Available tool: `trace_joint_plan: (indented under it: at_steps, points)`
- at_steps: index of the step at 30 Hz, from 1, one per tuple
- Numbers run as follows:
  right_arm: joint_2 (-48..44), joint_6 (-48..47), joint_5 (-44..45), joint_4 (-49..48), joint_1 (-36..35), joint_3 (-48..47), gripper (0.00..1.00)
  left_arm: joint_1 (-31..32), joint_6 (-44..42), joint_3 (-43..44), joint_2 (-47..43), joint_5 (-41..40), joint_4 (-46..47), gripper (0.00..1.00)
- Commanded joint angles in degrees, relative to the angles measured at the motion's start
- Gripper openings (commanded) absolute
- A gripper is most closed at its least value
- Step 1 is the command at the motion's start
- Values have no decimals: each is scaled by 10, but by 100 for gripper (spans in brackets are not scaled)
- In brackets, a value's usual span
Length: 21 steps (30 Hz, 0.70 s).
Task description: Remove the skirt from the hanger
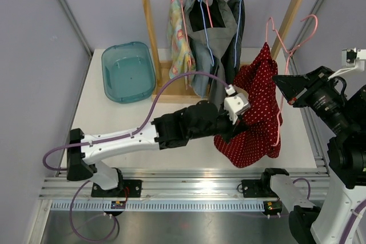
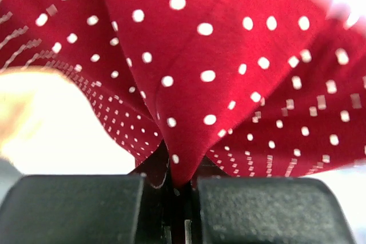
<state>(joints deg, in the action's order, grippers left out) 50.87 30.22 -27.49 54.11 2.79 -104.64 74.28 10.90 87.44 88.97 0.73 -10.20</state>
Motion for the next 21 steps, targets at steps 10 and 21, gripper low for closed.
trace_joint_plan:
  at_steps: [10,21]
  points:
    - [95,-10,72,-71,2,-58,0,124,170,-358,-244,-180,-30,0]
    - [296,-16,72,-158,2,-136,0,198,287,-487,-361,-253,-48,0]
